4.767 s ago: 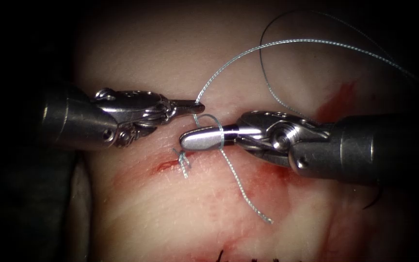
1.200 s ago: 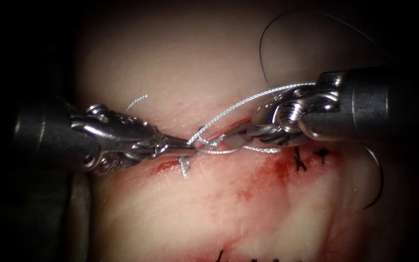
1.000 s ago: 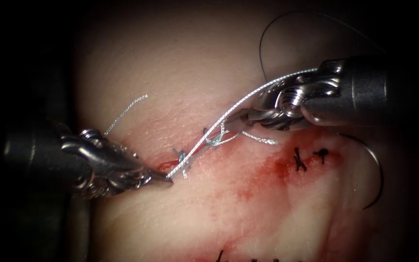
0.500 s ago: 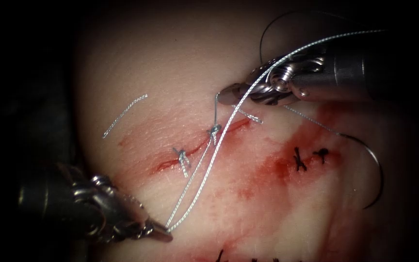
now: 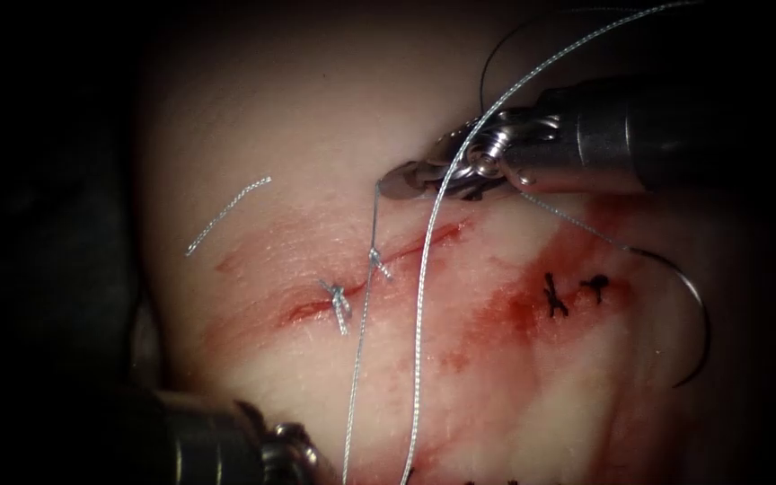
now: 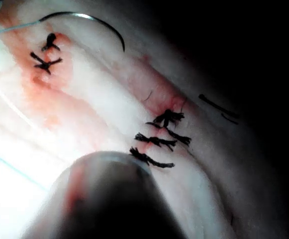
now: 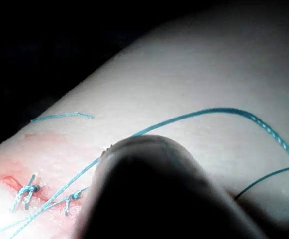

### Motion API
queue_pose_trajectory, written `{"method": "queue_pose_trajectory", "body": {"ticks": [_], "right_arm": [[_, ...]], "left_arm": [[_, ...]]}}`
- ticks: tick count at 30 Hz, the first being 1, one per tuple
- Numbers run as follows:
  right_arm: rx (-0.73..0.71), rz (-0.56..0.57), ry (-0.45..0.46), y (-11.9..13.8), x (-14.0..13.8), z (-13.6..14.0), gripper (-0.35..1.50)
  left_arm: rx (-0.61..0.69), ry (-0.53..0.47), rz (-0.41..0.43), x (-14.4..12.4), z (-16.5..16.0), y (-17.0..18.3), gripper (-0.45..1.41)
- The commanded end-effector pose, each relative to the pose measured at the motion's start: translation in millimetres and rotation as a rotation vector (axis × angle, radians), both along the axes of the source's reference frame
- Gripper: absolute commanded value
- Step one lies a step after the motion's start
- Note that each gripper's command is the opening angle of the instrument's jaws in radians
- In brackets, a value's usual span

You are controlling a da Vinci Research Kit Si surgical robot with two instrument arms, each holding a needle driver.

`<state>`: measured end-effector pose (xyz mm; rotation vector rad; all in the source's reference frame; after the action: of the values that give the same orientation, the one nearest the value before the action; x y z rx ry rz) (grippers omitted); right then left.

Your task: Wound Closure

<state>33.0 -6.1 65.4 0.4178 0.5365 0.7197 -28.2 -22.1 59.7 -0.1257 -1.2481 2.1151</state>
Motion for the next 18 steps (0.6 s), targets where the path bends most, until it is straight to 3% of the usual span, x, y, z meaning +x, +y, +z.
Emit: {"method": "queue_pose_trajectory", "body": {"ticks": [1,8,18], "right_arm": [[-0.008,0.004,-0.001,0.6,0.5,0.7,-0.35],[-0.038,0.042,-0.058,1.6,-0.7,1.5,-0.35],[-0.084,0.095,-0.121,2.9,-1.6,1.4,-0.35]], "left_arm": [[0.036,-0.047,-0.016,-1.7,0.7,-1.0,-0.45],[0.073,-0.127,-0.018,-5.6,0.1,-2.0,-0.45],[0.091,-0.158,-0.009,-6.1,-0.8,-2.3,-0.45]]}}
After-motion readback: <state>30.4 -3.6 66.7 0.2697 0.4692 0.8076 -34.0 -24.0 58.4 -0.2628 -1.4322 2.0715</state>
